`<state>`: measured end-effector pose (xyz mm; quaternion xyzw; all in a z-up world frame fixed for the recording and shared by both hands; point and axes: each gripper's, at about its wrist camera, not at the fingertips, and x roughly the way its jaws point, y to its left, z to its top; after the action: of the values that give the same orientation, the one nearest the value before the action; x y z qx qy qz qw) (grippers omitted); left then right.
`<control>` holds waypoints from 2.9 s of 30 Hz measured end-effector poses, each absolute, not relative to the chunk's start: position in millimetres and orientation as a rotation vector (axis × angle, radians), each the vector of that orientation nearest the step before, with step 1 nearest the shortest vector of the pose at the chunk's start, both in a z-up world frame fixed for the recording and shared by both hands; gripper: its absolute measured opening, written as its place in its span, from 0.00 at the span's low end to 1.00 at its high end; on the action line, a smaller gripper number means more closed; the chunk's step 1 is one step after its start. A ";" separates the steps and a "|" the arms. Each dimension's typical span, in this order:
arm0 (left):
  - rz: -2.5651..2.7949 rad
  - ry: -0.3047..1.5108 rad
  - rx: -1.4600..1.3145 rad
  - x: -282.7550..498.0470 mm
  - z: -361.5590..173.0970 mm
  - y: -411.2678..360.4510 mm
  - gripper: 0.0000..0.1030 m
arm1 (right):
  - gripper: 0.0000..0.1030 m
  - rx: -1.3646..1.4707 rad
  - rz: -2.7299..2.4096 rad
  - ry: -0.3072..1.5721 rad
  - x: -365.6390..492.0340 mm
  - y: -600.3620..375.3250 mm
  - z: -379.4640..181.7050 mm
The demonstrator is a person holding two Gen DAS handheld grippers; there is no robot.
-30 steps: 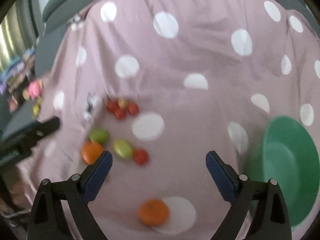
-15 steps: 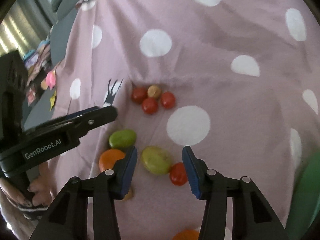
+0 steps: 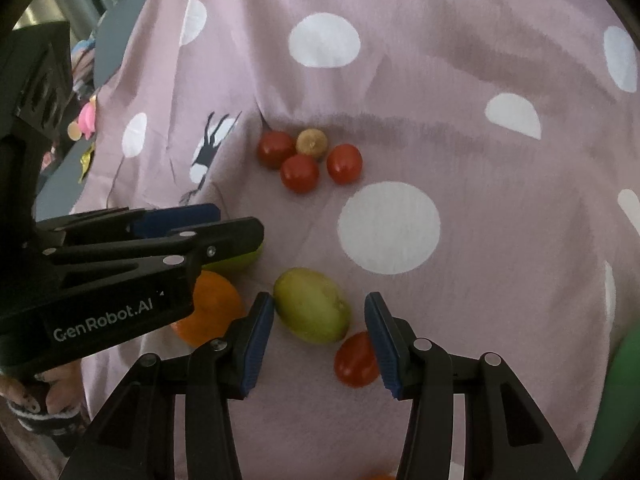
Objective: Organize fruits
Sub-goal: 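Grasp the green lime with the left tool while the right tool grasps the yellow-green mango, then carry the lime and mango in both tools over the green bowl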
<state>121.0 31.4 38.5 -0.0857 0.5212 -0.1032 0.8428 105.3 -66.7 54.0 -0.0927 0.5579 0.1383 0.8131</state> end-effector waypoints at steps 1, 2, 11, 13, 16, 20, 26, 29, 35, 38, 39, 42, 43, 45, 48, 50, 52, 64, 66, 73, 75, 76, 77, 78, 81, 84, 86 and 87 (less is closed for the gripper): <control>-0.218 1.102 -0.179 120.7 38.4 31.5 0.36 | 0.49 -0.202 0.290 1.191 105.4 -65.4 52.2; -0.221 1.105 -0.174 120.4 37.6 31.2 0.36 | 0.46 -0.203 0.285 1.190 105.5 -65.8 50.8; -0.206 1.097 -0.128 120.5 34.5 18.0 0.36 | 0.37 -0.129 0.265 1.186 109.2 -80.2 46.5; -0.210 1.097 -0.127 120.6 33.6 16.2 0.36 | 0.37 -0.118 0.254 1.184 110.1 -82.4 47.1; -0.241 1.110 -0.138 120.8 31.1 13.4 0.37 | 0.37 -0.090 0.245 1.187 110.6 -90.1 48.3; -0.253 1.154 -0.185 125.9 21.9 11.9 0.34 | 0.36 -0.085 0.231 1.188 113.1 -91.4 49.7; -0.251 1.138 -0.204 124.7 19.9 11.6 0.33 | 0.36 -0.072 0.229 1.186 113.2 -90.9 49.8; -0.238 1.133 -0.211 121.5 20.1 12.9 0.33 | 0.36 -0.065 0.226 1.189 112.7 -92.7 50.2; -0.227 1.106 -0.240 110.4 30.2 24.0 0.33 | 0.36 -0.035 0.211 1.194 113.1 -97.5 53.9; -0.229 1.077 -0.259 104.7 39.3 28.6 0.33 | 0.36 -0.016 0.211 1.185 113.1 -100.0 57.5; -0.233 1.071 -0.264 102.9 41.9 29.7 0.33 | 0.36 -0.005 0.213 1.179 112.8 -101.3 59.3; -0.238 1.048 -0.260 96.0 50.5 29.9 0.33 | 0.36 0.016 0.216 1.157 109.6 -105.1 66.5; -0.236 1.041 -0.258 93.6 53.1 29.9 0.33 | 0.36 0.025 0.216 1.147 107.8 -107.1 70.4; -0.237 1.025 -0.261 90.8 58.1 29.6 0.33 | 0.36 0.042 0.215 1.129 105.2 -109.9 77.0; -0.244 1.000 -0.269 87.0 65.8 28.1 0.33 | 0.36 0.068 0.212 1.090 98.3 -116.1 90.9; -0.244 0.981 -0.270 82.4 72.9 28.2 0.33 | 0.36 0.088 0.209 1.055 93.7 -120.6 102.1; -0.244 0.961 -0.271 79.5 79.4 27.4 0.33 | 0.36 0.106 0.202 1.020 88.4 -124.7 113.3; -0.286 0.832 -0.239 65.6 123.9 -4.7 0.33 | 0.36 0.170 0.104 0.811 51.7 -169.1 175.9; -0.300 0.813 -0.220 65.0 130.7 -16.1 0.33 | 0.36 0.168 0.077 0.778 47.5 -176.9 186.0; -0.379 0.787 -0.195 69.2 145.7 -68.8 0.33 | 0.36 0.185 -0.030 0.692 27.3 -212.1 210.4; -0.409 0.788 -0.185 70.7 147.0 -87.0 0.33 | 0.36 0.196 -0.062 0.676 23.1 -223.8 215.2; -0.428 0.790 -0.177 71.9 147.2 -98.5 0.33 | 0.36 0.204 -0.075 0.668 20.6 -229.2 216.7; -0.437 0.791 -0.173 72.3 148.0 -105.7 0.33 | 0.36 0.215 -0.089 0.662 17.8 -235.5 218.2; -0.451 0.795 -0.165 73.2 147.6 -116.5 0.33 | 0.36 0.231 -0.100 0.657 15.2 -243.1 219.6; -0.482 0.805 -0.153 76.1 146.7 -140.3 0.33 | 0.36 0.276 -0.128 0.643 10.1 -262.7 222.6; -0.510 0.809 -0.144 78.2 146.5 -160.9 0.33 | 0.36 0.293 -0.174 0.626 2.0 -278.1 225.0; -0.534 0.815 -0.135 79.3 145.8 -176.6 0.33 | 0.36 0.307 -0.207 0.614 -4.9 -289.4 226.8; -0.543 0.816 -0.132 79.8 145.8 -182.8 0.33 | 0.36 0.317 -0.224 0.606 -9.1 -295.4 227.9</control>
<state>79.8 -182.8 145.8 -0.0632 0.3917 -0.2607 0.8801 -9.1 -295.4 227.9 0.1551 0.2966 -0.1095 0.9359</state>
